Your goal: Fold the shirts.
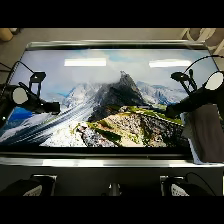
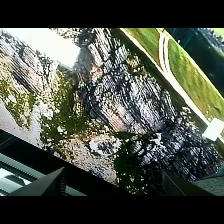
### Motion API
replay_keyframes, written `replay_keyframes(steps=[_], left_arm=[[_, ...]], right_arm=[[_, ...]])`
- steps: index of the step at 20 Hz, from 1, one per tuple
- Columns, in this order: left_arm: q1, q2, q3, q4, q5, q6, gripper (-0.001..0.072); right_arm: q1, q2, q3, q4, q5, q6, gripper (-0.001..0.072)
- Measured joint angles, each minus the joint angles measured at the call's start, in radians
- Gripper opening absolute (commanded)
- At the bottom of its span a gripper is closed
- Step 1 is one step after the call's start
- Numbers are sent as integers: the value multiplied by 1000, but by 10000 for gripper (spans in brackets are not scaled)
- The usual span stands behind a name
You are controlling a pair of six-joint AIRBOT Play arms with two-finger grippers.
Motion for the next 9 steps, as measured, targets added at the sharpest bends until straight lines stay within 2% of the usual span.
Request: replay_keyframes(steps=[9], left_arm=[[0,2,-5,0,5,-3,629]], right_arm=[[2,0,-5,-1,-2,-1,629]])
